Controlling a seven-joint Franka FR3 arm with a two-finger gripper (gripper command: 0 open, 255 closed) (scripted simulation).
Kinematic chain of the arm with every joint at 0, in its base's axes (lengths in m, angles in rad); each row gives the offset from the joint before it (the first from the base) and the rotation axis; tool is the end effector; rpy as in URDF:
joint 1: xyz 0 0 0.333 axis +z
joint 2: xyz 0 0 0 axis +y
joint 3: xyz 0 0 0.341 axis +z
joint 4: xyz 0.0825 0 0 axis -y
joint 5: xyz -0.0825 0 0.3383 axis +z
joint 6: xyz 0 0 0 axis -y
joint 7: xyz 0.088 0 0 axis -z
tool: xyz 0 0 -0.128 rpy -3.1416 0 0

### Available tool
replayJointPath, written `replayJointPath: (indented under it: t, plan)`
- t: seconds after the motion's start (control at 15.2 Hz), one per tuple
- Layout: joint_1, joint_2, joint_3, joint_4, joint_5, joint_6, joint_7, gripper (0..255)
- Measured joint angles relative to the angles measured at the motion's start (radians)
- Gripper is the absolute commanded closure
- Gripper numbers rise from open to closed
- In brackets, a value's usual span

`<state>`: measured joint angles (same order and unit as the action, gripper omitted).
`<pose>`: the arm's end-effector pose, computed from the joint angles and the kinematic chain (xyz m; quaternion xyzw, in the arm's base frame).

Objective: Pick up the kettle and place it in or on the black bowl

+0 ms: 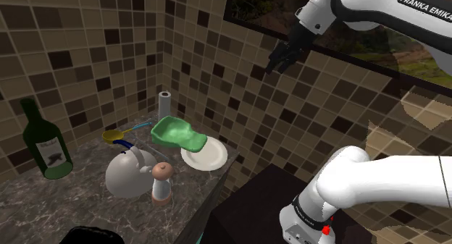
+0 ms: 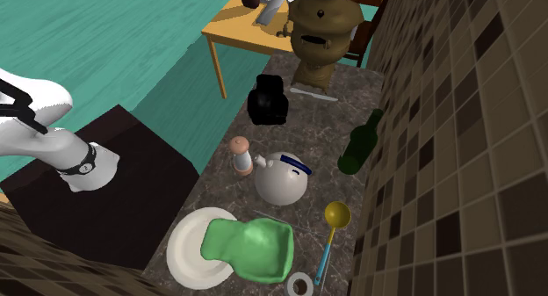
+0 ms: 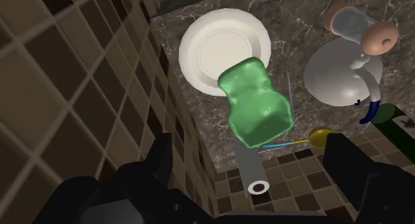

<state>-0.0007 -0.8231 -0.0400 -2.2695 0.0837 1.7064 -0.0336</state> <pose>0.2494 -0.0066 0.6486 -0.9900 -0.0007 -0.1310 0.0524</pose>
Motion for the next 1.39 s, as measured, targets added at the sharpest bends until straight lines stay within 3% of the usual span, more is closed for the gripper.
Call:
replayJointPath:
  t: [0.53,1.39]
  plan:
    - [0.036,0.098,0.097,-0.039,0.029,0.124,0.057,0]
    - [0.089,0.446,0.306,0.012,0.020,0.390,0.199,0]
